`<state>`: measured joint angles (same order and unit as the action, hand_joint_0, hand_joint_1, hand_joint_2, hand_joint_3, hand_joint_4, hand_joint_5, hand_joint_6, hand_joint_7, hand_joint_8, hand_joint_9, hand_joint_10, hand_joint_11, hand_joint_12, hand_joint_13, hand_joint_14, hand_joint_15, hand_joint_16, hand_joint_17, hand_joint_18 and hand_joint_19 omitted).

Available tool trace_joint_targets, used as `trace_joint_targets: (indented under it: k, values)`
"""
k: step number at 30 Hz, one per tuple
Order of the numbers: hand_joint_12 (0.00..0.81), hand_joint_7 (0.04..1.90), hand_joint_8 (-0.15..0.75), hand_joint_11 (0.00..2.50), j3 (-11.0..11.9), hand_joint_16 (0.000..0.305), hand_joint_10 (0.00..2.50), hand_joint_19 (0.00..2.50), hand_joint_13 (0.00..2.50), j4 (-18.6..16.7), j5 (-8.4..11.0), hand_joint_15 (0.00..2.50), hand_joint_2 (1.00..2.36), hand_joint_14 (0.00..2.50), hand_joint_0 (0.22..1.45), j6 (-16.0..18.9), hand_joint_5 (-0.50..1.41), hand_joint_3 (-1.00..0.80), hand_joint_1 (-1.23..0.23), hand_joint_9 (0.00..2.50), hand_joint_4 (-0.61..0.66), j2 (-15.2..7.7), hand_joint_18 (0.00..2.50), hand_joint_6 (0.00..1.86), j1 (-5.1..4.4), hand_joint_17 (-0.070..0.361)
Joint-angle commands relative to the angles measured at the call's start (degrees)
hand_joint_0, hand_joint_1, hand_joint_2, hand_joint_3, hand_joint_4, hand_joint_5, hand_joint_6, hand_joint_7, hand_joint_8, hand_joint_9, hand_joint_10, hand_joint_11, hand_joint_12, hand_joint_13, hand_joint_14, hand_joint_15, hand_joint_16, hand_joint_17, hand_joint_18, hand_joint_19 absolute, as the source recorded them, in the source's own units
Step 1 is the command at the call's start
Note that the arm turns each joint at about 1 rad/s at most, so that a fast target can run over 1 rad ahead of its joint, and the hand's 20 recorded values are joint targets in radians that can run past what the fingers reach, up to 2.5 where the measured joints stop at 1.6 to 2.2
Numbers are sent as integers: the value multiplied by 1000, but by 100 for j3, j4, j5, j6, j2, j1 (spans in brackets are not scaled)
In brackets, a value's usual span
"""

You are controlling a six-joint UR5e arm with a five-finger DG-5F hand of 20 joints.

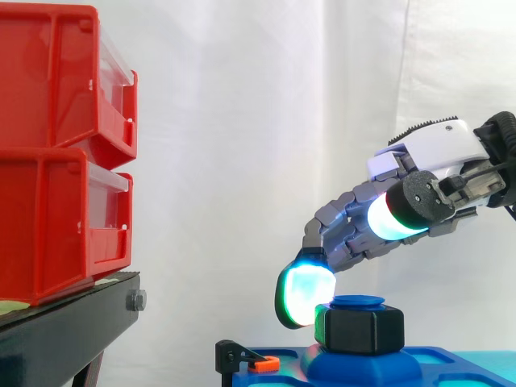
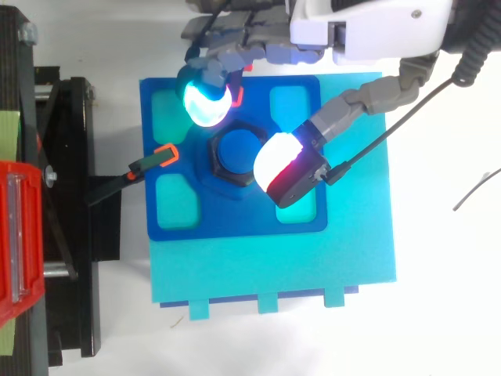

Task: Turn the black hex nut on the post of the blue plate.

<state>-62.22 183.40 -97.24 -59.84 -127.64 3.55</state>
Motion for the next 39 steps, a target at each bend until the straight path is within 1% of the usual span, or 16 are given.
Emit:
trace_joint_targets:
  k: [1, 7, 11, 14, 15, 19, 20, 21, 24, 27, 28, 32, 35, 39]
  values:
    - [372, 829, 249, 0, 26, 58, 0, 73, 8, -50, -15, 0, 1000, 0, 475, 8, -212, -500, -376, 226, 195, -6, 0, 503, -3, 130]
    - [372, 833, 249, 0, 202, 58, 0, 73, 8, 3, 38, 0, 1000, 0, 475, 17, -212, -500, -377, 227, 194, 3, 0, 503, -82, 130]
    - [372, 833, 248, 0, 202, 58, 0, 67, 7, -23, 91, 0, 1000, 0, 475, 25, -212, -500, -376, 227, 193, 3, 0, 502, -108, 130]
    - [372, 830, 248, 0, 202, 58, 0, 68, 7, -32, 144, 0, 1000, 0, 474, 43, -212, -500, -375, 226, 195, -6, 0, 502, -161, 130]
    - [372, 830, 249, 0, 202, 58, 0, 72, 6, -50, 240, 0, 1000, 0, 475, 69, -212, -500, -375, 227, 195, 3, 0, 502, -232, 130]
    - [372, 830, 249, 0, 202, 58, 0, 69, 1, -58, 372, 0, 1000, 0, 474, 104, -212, -500, -375, 226, 195, -6, 0, 502, -355, 130]
    - [373, 831, 249, 0, 202, 58, 0, 67, 2, -58, 416, 0, 1000, 0, 475, 104, -211, -500, -375, 225, 195, -6, 0, 502, -381, 130]
    - [373, 830, 249, 0, 202, 58, 0, 67, 2, -58, 416, 0, 1000, 0, 475, 104, -211, -500, -375, 227, 195, -6, 0, 502, -381, 130]
    - [373, 830, 248, 0, 193, 58, 0, 69, 3, -32, 539, 0, 1000, 0, 475, 104, -211, -500, -375, 225, 196, -6, 0, 503, -478, 130]
    - [374, 831, 249, 0, 193, 58, 0, 66, 3, -6, 636, 0, 1000, 0, 474, 104, -211, -500, -376, 226, 197, -6, 0, 502, -548, 130]
    - [373, 830, 248, 0, 193, 58, 0, 68, 3, 38, 724, 0, 1000, 0, 475, 113, -211, -500, -376, 225, 196, -6, 0, 502, -618, 130]
    - [373, 830, 249, 0, 149, 58, 0, 67, 4, 82, 785, 0, 1000, 0, 475, 113, -211, -500, -376, 227, 197, -6, 0, 502, -653, 130]
    - [373, 830, 249, 0, 52, 58, 0, 74, 5, 47, 820, 0, 1000, 0, 475, 113, -211, -500, -376, 228, 196, -6, 0, 502, -689, 130]
    - [373, 830, 248, 0, 44, 58, 0, 68, 5, 73, 820, 0, 1000, 0, 475, 122, -211, -500, -375, 227, 196, 3, 0, 503, -697, 130]
